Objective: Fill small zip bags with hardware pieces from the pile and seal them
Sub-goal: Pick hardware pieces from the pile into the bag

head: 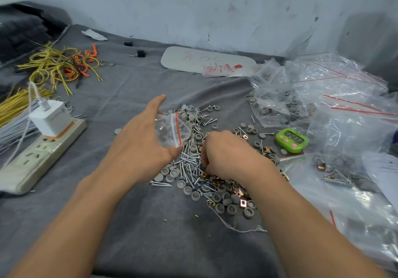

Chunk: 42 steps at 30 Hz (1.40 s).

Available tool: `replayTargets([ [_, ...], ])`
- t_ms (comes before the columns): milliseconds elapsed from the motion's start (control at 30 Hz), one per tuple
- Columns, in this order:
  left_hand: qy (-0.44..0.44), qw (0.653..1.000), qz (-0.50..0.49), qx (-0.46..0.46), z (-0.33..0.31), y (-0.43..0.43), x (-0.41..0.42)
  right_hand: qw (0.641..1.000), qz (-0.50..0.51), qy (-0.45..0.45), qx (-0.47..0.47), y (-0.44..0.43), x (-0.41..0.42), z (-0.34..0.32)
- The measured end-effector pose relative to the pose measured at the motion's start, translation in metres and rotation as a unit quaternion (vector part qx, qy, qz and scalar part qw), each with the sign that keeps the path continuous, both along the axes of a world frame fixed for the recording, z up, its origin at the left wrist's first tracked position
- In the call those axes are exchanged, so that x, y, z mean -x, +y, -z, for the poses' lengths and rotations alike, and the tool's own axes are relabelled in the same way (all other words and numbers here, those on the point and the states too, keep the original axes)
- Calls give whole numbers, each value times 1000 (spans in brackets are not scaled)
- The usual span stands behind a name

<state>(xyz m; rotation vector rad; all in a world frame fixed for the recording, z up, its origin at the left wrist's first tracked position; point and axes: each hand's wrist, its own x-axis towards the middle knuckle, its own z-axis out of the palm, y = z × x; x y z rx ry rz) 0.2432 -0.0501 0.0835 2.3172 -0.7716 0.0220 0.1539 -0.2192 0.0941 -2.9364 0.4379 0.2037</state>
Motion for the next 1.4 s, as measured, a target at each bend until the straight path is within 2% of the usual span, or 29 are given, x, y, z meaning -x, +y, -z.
replayTargets([
  [133, 6, 1000, -6, -17, -1, -1, 0, 1000, -6, 10, 0, -1, 2, 0],
  [200, 12, 999, -7, -34, -2, -1, 0, 999, 14, -14, -33, -8, 4, -4],
  [267, 27, 999, -4, -44, -3, -2, 0, 989, 57, -87, -106, -15, 6, -9],
  [333, 42, 998, 3, -51, -5, -2, 2, 960, 87, -200, -173, -17, 6, -13],
  [400, 40, 997, 10, -60, -6, -3, 4, 934, 76, -269, -222, -10, 4, -16],
  [600, 35, 998, 27, -34, -6, -3, 6, 932, 3, -252, -261, 22, -10, -10],
  [700, 40, 999, 9, -1, -8, -2, 5, 910, 39, -283, -299, 14, -9, -13],
  [767, 51, 998, -9, 34, -12, -2, 5, 905, 80, -311, -280, -4, -2, -18],
  [833, 63, 996, -20, 65, -16, -1, 5, 925, 112, -289, -218, -26, 10, -23],
  [900, 72, 993, -29, 94, -19, 0, 7, 954, 123, -222, -158, -47, 24, -25],
  [1000, 56, 991, -44, 110, -22, 0, 11, 980, 118, -106, -118, -67, 35, -24],
  [1133, 53, 993, -43, 100, -24, -1, 15, 988, 116, -18, -98, -71, 33, -16],
  [1400, 30, 996, -46, 71, -18, -2, 11, 989, 142, 43, -27, -60, 22, -12],
])
